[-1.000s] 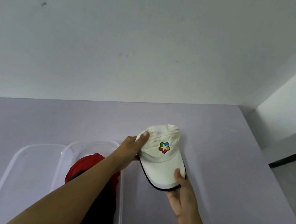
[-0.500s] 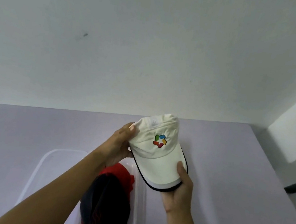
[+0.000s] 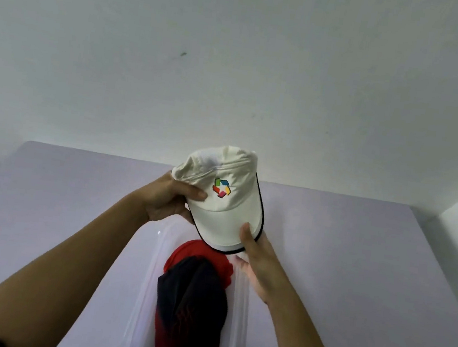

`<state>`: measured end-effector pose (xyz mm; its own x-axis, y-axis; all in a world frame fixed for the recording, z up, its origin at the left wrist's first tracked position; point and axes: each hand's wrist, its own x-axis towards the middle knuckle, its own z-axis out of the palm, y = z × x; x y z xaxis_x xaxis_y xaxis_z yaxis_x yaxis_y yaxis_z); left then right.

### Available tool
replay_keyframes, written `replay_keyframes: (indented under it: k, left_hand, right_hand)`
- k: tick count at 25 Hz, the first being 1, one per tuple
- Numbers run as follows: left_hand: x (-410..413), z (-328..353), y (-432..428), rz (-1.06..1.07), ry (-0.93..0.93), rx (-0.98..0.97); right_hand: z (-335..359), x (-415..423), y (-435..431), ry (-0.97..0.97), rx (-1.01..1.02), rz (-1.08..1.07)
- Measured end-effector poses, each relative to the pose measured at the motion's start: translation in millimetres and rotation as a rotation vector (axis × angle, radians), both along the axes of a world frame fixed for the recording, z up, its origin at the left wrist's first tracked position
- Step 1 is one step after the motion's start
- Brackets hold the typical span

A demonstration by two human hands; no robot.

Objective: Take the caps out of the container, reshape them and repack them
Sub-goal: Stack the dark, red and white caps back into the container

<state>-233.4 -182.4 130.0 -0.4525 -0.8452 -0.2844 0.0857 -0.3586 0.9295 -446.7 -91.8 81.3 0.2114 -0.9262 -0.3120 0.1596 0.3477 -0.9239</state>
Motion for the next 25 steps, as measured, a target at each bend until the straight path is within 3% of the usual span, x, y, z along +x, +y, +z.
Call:
replay_keyframes:
  k: [5, 8, 13, 16, 20, 23, 25]
  left_hand:
    - [43.4, 4.1, -17.6, 0.137, -0.124, -0.159]
    - [56.1, -7.1, -25.0, 0.124, -0.276, -0.193]
    - [56.0, -28.9, -38.8, 0.097, -0.3, -0.285]
    - [56.7, -43.8, -52.7, 0.064, -0.251, -0.194]
    - [46.9, -66.5, -56.8, -0.163, -0.362, -0.096]
    - [35.2, -88.9, -46.5, -0.364, -0.438, -0.043]
    - [35.5, -101.5, -39.5, -0.38, -0.421, 0.057]
  right_hand:
    - [-42.5, 24.9, -14.7, 0.608, 0.1, 0.313]
    - [-65.2, 39.3, -22.3, 0.817, 0.115, 0.516]
    - [-65.3, 44.6, -19.8, 0.93, -0.028, 0.526]
    - [-53.0, 44.2, 2.6, 0.942, -0.173, 0.544]
    - [-37.7, 49.6, 19.8, 1.025, -0.331, 0.571]
    - [-37.5, 49.9, 24.9, 1.031, -0.362, 0.559]
    - [-38.3, 48.8, 27.5, 1.026, -0.362, 0.545]
